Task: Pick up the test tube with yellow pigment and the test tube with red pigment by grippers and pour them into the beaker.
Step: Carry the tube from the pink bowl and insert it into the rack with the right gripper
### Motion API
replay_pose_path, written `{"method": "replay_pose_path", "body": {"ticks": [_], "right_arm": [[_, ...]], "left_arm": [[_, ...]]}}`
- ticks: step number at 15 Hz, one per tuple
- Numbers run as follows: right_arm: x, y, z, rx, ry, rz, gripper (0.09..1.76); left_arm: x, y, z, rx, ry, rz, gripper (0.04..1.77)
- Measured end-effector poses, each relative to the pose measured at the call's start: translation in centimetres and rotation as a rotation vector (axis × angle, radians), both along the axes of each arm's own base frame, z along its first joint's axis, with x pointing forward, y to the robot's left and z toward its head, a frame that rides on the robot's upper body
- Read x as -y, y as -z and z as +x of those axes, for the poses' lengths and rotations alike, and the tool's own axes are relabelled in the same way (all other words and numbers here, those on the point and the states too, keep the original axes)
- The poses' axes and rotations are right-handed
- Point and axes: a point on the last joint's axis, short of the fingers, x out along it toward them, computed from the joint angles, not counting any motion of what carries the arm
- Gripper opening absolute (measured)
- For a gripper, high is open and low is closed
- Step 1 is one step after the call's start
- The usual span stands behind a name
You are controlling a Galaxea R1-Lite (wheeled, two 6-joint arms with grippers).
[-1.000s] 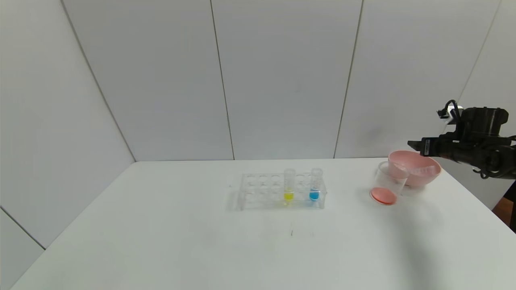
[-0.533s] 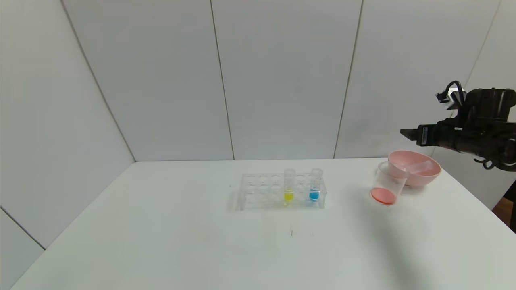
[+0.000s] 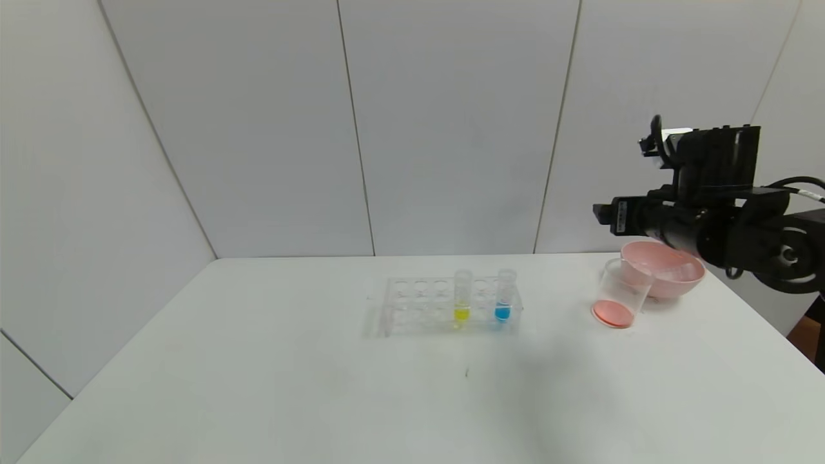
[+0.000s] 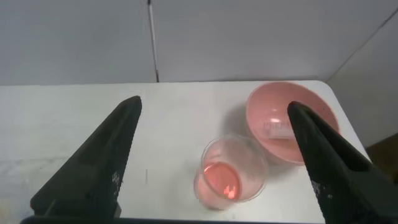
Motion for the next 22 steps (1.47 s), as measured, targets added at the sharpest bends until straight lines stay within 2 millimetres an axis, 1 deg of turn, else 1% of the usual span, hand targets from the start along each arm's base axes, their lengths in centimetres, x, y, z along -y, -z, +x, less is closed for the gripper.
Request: {"method": "replay_pose_path", "body": {"ticks": [2, 5, 7, 9, 10, 15, 19, 20, 22], "right_arm": [[-2.7, -0.2, -1.7, -0.018, -0.056, 0.016, 1.68], [-6.7, -0.5, -4.4, -0.013, -0.158, 0.111, 1.69], [-8.6, -0.2, -6.1, -0.044, -0.160, 0.096, 1.70], [-9.9, 0.2, -7.4, -0.062, -0.112, 0.045, 1.70], [-10.5, 0.3, -7.9, -0.065, -0.121, 0.039, 1.70], [-14.0, 1.4, -10.6, -0.097, -0.235, 0.113, 1.70], [-16.1, 2.8, -12.4, -0.134, -0.286, 0.143, 1.70], [-16.8, 3.2, -12.7, -0.140, -0.293, 0.170, 1.70], [-17.8, 4.2, -12.6, -0.148, -0.292, 0.183, 1.70]], "left_arm": [[0.0, 0.0, 0.0, 0.000, 0.000, 0.000, 1.72], [0.0, 0.0, 0.0, 0.000, 0.000, 0.000, 1.72], [0.0, 0.0, 0.0, 0.000, 0.000, 0.000, 1.72], [0.0, 0.0, 0.0, 0.000, 0.000, 0.000, 1.72], [0.0, 0.0, 0.0, 0.000, 0.000, 0.000, 1.72], [0.0, 0.0, 0.0, 0.000, 0.000, 0.000, 1.72], [0.0, 0.0, 0.0, 0.000, 0.000, 0.000, 1.72], [0.0, 0.0, 0.0, 0.000, 0.000, 0.000, 1.72], [0.0, 0.0, 0.0, 0.000, 0.000, 0.000, 1.72]]}}
